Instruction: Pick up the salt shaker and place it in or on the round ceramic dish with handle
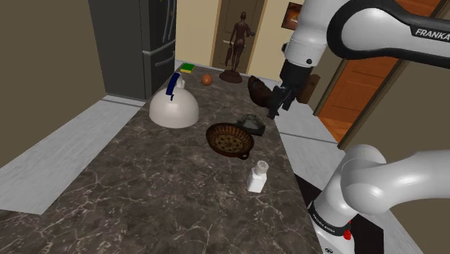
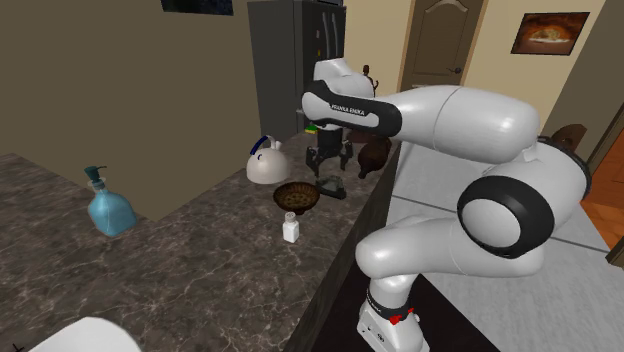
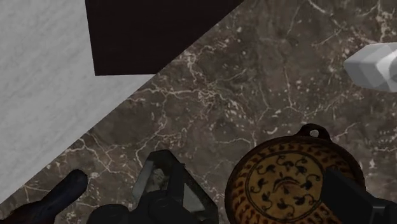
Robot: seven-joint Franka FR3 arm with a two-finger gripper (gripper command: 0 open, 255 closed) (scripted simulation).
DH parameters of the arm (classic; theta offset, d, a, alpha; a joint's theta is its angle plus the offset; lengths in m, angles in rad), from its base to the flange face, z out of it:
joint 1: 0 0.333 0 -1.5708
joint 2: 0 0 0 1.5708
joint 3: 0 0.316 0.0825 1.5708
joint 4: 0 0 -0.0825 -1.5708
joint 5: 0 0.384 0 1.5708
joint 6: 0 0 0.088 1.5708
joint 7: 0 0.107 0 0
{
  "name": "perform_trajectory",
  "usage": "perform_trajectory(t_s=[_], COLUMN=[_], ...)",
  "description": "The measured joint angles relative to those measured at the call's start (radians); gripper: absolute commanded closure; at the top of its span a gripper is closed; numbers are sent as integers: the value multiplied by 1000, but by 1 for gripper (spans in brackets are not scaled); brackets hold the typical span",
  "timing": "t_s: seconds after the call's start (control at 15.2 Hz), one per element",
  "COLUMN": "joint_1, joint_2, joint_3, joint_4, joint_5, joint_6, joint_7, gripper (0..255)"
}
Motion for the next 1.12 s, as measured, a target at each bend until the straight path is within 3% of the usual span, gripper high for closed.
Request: perform_trajectory(t_s=[0.79, 1.12], joint_1=[101, 112], joint_2=[6, 22], joint_3=[280, 322], joint_4=[-44, -65], joint_5=[240, 272], joint_6=[53, 94], joint_7=[316, 351], gripper=[0, 0])
